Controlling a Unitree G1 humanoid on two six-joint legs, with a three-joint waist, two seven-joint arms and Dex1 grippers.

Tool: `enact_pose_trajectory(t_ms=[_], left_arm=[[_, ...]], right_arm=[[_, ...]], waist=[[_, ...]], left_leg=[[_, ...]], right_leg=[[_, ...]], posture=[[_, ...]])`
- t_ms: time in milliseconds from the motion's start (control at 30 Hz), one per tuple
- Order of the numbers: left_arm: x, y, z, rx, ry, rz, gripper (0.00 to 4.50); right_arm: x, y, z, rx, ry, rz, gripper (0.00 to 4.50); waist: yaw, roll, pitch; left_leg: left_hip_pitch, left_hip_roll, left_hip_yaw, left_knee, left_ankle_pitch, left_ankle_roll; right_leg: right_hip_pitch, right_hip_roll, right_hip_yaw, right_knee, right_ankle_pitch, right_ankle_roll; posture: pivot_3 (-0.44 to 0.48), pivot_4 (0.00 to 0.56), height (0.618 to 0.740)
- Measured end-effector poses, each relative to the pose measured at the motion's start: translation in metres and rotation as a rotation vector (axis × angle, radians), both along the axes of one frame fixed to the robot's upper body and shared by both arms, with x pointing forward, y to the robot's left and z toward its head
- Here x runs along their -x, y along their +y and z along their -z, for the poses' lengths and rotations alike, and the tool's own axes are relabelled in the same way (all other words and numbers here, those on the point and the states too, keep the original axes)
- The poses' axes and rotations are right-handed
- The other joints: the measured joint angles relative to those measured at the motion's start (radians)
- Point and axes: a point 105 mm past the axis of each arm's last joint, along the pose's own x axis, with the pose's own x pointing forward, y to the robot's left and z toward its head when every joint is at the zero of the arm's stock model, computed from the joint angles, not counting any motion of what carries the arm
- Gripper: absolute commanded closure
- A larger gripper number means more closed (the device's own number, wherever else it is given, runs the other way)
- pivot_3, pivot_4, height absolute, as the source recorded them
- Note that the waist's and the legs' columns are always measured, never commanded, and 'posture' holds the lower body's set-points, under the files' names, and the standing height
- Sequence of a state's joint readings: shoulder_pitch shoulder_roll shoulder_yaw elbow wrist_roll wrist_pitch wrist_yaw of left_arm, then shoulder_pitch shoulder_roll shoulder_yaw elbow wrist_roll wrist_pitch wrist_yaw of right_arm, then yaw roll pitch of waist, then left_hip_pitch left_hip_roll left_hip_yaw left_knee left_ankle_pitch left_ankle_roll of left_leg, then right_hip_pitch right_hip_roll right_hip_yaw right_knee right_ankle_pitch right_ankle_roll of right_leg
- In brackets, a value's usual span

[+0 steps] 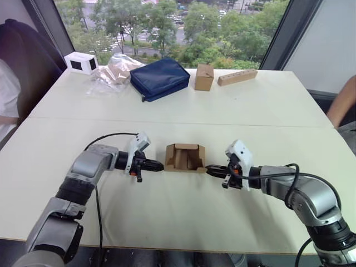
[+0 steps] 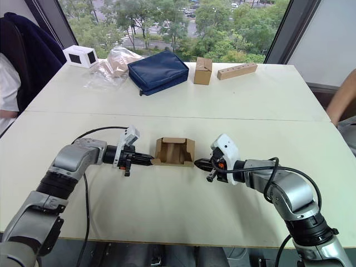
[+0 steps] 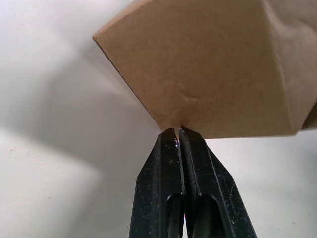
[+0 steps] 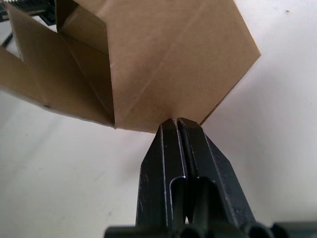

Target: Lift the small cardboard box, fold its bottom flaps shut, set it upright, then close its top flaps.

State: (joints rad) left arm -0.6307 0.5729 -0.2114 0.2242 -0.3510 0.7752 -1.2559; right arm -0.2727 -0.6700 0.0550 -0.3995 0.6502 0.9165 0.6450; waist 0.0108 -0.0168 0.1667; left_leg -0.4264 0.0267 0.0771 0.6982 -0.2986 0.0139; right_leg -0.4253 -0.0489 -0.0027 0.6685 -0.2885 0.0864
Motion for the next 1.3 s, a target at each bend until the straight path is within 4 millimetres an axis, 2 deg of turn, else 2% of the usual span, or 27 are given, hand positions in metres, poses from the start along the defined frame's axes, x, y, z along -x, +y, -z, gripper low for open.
enact_pose_trajectory(t_ms=[333,433,567,700,867,1033,1100,1300], left_arm=[[-0.001,0.0,-0.006,0.036,0.001,-0.022,4.43],[0.001,0.002,-0.002,0.019,-0.011,-0.014,4.43],[0.004,0.008,0.004,-0.022,-0.018,-0.004,4.43],[0.004,0.019,0.001,-0.049,-0.032,-0.002,4.43],[0.002,0.024,-0.014,0.022,-0.04,-0.017,4.43],[-0.014,0.009,-0.066,0.201,-0.11,-0.028,4.43],[-0.017,0.001,-0.077,0.236,-0.126,-0.015,4.43],[-0.021,-0.015,-0.057,0.244,-0.056,-0.015,4.43]], right_arm=[[-0.001,-0.002,0.001,-0.009,0.016,0.032,4.5],[0.004,0.0,0.01,0.015,0.042,0.013,4.5],[0.005,-0.002,0.012,0.039,0.034,0.001,4.5],[0.002,-0.011,0.005,0.045,-0.001,0.016,4.5],[-0.012,-0.024,-0.02,-0.027,-0.131,0.086,4.5],[-0.016,-0.017,-0.051,-0.169,-0.197,0.062,4.5],[-0.017,-0.012,-0.053,-0.196,-0.2,0.045,4.5],[-0.019,-0.001,-0.033,-0.21,-0.132,0.01,4.5]], waist=[[0.0,0.0,0.0],[-0.001,0.0,0.0],[-0.001,0.0,0.0],[0.0,0.0,0.0],[0.001,0.0,0.0],[0.0,0.0,0.0],[0.0,0.0,-0.001],[-0.003,0.0,-0.001]], left_leg=[[0.0,0.0,0.0,0.0,0.0,0.0],[0.0,0.0,0.0,0.0,0.0,0.0],[0.0,0.0,0.0,0.0,0.0,0.0],[0.0,0.0,0.0,0.0,0.0,0.0],[0.0,0.0,0.0,0.0,0.0,0.0],[0.0,0.0,0.0,0.0,0.0,0.0],[0.0,0.0,0.0,0.0,0.001,-0.001],[0.001,0.0,0.0,0.0,0.001,-0.002]], right_leg=[[0.0,0.0,0.0,0.0,0.0,0.0],[0.0,0.0,0.0,0.0,0.0,0.0],[0.0,0.0,0.0,0.0,0.0,0.0],[0.0,0.0,0.0,0.0,0.0,0.0],[0.0,0.0,0.0,0.0,0.0,0.0],[0.0,0.0,0.0,0.0,0.0,0.0],[0.0,0.0,0.0,0.001,0.0,0.0],[0.0,0.001,0.0,0.001,0.0,0.0]], posture=[[0.0,0.15,0.74],[0.0,0.15,0.74],[0.0,0.15,0.74],[0.0,0.15,0.74],[0.0,0.15,0.74],[0.0,0.15,0.74],[0.0,0.15,0.74],[0.0,0.15,0.74]])
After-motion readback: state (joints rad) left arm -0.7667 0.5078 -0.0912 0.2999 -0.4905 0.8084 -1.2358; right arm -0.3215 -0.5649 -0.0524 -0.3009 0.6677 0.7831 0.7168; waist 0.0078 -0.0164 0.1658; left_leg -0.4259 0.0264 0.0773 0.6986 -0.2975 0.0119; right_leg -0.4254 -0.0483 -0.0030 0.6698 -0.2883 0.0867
